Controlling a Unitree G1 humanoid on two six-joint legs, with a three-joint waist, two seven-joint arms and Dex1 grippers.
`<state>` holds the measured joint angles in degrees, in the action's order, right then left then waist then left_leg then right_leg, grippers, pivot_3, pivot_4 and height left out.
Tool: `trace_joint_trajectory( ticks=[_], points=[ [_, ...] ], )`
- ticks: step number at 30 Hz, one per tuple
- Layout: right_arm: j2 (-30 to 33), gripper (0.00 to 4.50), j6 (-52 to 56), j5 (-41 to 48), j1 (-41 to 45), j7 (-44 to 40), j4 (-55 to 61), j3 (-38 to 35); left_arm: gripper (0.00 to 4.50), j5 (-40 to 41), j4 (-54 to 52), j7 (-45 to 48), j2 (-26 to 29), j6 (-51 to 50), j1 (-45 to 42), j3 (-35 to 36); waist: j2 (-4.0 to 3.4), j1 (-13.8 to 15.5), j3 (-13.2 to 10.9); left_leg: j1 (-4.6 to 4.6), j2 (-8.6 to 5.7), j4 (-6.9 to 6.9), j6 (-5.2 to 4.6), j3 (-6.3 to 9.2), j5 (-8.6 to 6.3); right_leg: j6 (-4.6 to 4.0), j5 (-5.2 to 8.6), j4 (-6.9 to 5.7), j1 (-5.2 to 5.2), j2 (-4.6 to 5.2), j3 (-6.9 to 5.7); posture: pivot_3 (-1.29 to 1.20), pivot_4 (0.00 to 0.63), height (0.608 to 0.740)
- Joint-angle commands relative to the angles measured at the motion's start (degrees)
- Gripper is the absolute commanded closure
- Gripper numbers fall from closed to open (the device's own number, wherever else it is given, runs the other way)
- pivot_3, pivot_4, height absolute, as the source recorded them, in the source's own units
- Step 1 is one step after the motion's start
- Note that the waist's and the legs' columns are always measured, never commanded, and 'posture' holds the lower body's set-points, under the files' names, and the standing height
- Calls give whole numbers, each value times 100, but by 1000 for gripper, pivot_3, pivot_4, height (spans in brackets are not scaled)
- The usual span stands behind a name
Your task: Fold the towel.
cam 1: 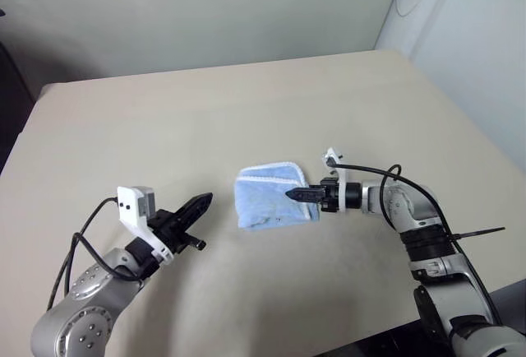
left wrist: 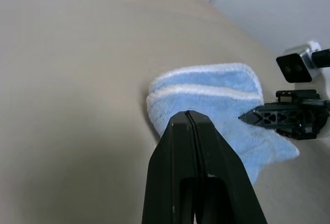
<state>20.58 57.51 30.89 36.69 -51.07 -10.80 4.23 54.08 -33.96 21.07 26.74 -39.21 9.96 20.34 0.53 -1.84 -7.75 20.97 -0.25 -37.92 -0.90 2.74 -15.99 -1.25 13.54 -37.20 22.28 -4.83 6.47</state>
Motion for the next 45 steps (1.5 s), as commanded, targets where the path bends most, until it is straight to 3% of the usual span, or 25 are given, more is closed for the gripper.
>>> trace_joint_trajectory(
  ticks=[1,7,11,16,23,27,28,39,45],
  points=[
    [100,4477,94,432,2,32,450,-583,4500,-60,-84,11,-4,165,-18,25,0,3,0,0,0,0,0,0,0,0,0,0,-1,0,0,0,150,740],
    [467,4477,18,824,27,372,278,-1799,4500,-77,-76,48,-17,234,17,49,0,76,0,1,-1,-3,0,0,0,1,0,6,-4,2,1,0,150,740],
    [1014,4477,-547,615,615,1302,-1212,-2932,4500,-115,63,88,-16,235,-106,-45,-5,83,-3,1,-1,-4,-1,-2,-1,1,-2,5,-4,3,3,0,150,740],
    [1574,4477,-1394,427,1260,2148,-2982,-3606,4500,-125,276,210,74,189,-383,-146,-8,105,-5,2,-1,5,-8,-1,-4,2,-6,-2,4,4,3,0,150,740],
    [1880,4477,-2388,3,1819,3187,-5004,-3756,4500,-174,442,242,54,174,-665,-278,-15,86,-8,1,0,43,-6,-5,-3,0,-6,-10,25,3,7,0,150,740],
    [1806,4477,-2690,-122,1969,3304,-5497,-3712,4500,-194,428,240,50,175,-676,-296,-23,79,-13,2,0,50,-9,-7,-5,-1,-6,-15,32,3,8,0,150,740],
    [1800,3866,-2720,-149,1998,3272,-5542,-3694,4500,-193,419,234,53,174,-662,-279,-25,76,-13,2,0,50,-11,-8,-6,-1,-6,-16,33,4,8,0,150,740],
    [2042,194,-2648,-253,1847,3354,-5296,-3710,4500,-101,136,68,-89,264,-264,-122,-26,55,-14,3,0,48,-26,-9,-14,-2,-6,-15,30,5,9,0,150,740],
    [2034,40,-2752,-160,1557,3395,-4395,-3865,4500,-104,257,103,-29,217,-277,-80,-27,48,-15,2,0,45,-30,-10,-17,-2,-6,-16,29,5,9,0,150,740]
  ],
)
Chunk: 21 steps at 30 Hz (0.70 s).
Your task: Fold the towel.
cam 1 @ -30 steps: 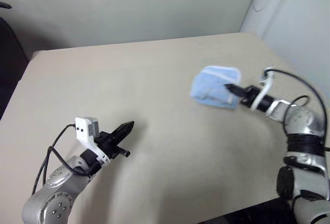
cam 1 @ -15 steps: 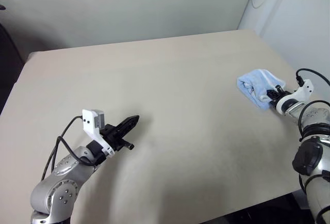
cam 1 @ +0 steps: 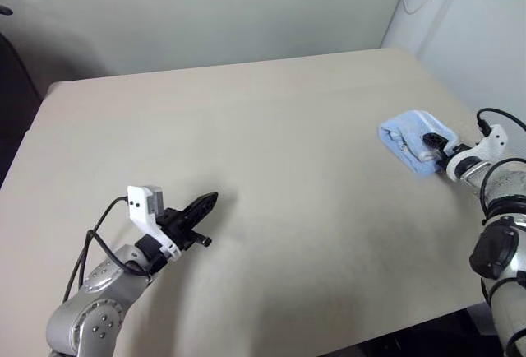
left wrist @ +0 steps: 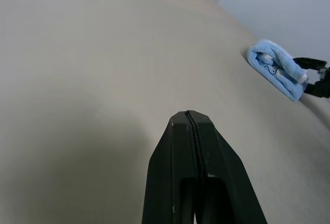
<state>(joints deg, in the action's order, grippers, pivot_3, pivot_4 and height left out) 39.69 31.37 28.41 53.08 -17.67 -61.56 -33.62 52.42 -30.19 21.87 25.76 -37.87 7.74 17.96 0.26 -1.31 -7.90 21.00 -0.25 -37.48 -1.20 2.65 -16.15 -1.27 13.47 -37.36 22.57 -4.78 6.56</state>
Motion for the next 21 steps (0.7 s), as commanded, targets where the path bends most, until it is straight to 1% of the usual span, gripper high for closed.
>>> trace_joint_trajectory(
  ticks=[1,5,7,10,12,14,15,16,18,21],
  points=[
    [101,40,-158,51,-164,53,903,-37,4500,37,-66,20,101,86,-108,179,0,-3,0,0,0,0,-3,1,-1,0,0,0,0,0,0,0,150,740],
    [-24,40,-650,-526,-705,90,2122,575,4500,-224,454,-268,173,162,-557,377,-3,-5,0,-1,0,-3,-12,3,-7,-1,0,-3,0,-1,-3,0,150,740],
    [-91,40,-1136,-965,-984,49,2799,1054,4500,-597,782,-470,234,305,-809,440,-4,-25,0,-2,0,-7,-19,4,-11,-1,0,-8,0,0,-4,0,150,740],
    [-246,40,-1472,-1225,-1126,-99,3531,1498,4500,-1219,1209,-723,317,637,-1215,467,-7,-76,-1,-1,0,-10,-37,4,-22,0,0,-9,2,0,-4,0,150,740],
    [-466,40,-1546,-1249,-1121,-489,4089,1940,4500,-1808,1514,-795,446,1014,-1510,372,-7,-119,-1,0,0,-11,-36,0,-21,-1,-1,-10,4,0,-3,0,150,740],
    [-739,40,-1422,-1132,-1106,-886,4525,2322,4500,-2192,1763,-825,488,1262,-1729,288,-6,-147,0,0,1,-10,-22,0,-13,-1,-1,-8,6,-2,-3,0,150,740],
    [-945,40,-1408,-1047,-1146,-1166,4675,2553,4500,-2337,1852,-881,408,1372,-1820,227,-6,-151,0,0,1,-9,9,0,5,-1,-1,-6,6,-4,-3,0,150,740],
    [-1127,40,-1399,-1017,-1197,-1374,4752,2752,4500,-2412,1922,-931,313,1445,-1886,202,-5,-151,1,0,1,-6,15,1,9,-1,-1,-1,6,-4,-2,0,150,740],
    [-1347,40,-1436,-1116,-1283,-1559,4815,3004,4500,-2501,2012,-944,192,1553,-1933,208,-5,-146,1,2,1,-3,22,2,13,0,0,10,5,-3,-3,0,150,740],
    [-1689,40,-1507,-1198,-1412,-1753,4729,3317,4500,-2574,1838,-1020,-16,1622,-1799,229,-4,-102,1,23,0,-7,24,7,14,3,1,27,13,0,-9,0,150,740]
  ],
)
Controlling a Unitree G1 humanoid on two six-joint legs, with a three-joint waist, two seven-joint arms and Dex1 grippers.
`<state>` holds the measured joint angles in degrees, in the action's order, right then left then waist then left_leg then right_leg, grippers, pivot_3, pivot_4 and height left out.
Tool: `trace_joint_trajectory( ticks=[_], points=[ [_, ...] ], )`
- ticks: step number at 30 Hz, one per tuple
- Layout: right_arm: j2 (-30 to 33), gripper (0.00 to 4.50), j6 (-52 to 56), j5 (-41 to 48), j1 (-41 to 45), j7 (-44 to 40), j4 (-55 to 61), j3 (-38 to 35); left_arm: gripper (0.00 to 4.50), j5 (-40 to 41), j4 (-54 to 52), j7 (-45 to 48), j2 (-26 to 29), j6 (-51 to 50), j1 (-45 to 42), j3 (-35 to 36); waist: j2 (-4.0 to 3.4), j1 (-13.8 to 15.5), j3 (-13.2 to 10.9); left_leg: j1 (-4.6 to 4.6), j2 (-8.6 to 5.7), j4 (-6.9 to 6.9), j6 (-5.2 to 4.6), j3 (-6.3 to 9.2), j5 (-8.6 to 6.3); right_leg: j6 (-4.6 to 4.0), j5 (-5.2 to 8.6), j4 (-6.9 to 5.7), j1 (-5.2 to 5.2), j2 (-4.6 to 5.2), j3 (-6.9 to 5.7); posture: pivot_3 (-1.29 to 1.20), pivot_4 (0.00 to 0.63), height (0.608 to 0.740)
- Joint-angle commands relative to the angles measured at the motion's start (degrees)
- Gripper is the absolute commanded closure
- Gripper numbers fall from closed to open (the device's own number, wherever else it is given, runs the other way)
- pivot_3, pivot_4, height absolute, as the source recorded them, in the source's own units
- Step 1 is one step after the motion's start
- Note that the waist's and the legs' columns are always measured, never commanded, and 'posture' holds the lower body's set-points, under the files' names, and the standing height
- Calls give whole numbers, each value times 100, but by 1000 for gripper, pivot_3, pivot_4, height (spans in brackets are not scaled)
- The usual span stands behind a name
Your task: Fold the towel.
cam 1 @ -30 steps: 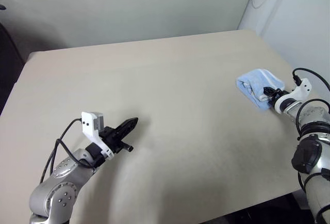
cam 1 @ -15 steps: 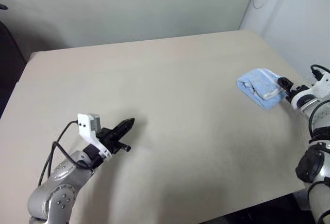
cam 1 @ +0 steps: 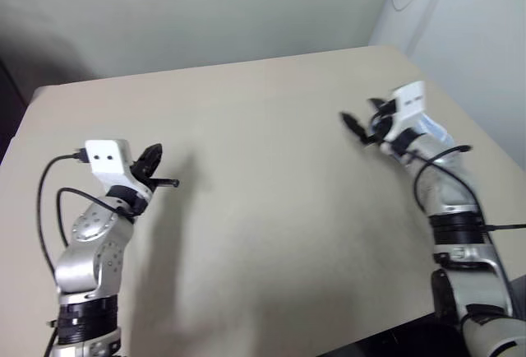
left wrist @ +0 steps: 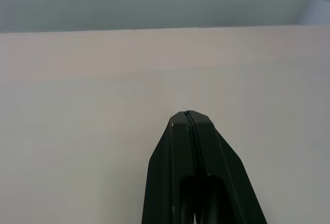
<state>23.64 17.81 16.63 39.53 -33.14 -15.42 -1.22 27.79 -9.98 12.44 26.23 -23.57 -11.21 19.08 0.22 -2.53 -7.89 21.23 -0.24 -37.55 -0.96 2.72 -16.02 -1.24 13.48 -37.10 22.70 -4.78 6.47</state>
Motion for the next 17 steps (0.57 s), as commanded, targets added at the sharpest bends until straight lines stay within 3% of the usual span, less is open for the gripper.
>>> trace_joint_trajectory(
  ticks=[1,5,11,17],
  points=[
    [-176,40,-189,-45,-84,-247,79,151,4500,-132,-217,-115,-117,185,148,135,0,33,0,10,0,-4,0,1,0,1,0,4,7,1,-4,0,150,740],
    [-425,40,-350,-164,-91,-354,-64,331,4500,-80,-298,-82,-114,113,346,295,2,47,1,65,0,-45,5,3,3,5,1,2,46,2,-7,0,150,740],
    [-674,40,-662,-284,-167,-395,-297,399,4500,166,-613,19,96,-252,679,655,4,39,2,66,0,-48,5,6,3,6,-3,-4,45,1,-8,0,150,740],
    [-767,40,-741,-309,-390,-230,-127,274,4500,210,-504,141,303,-447,427,626,5,72,3,62,1,-59,9,15,9,8,-31,-15,41,0,-14,0,150,740]
  ],
)
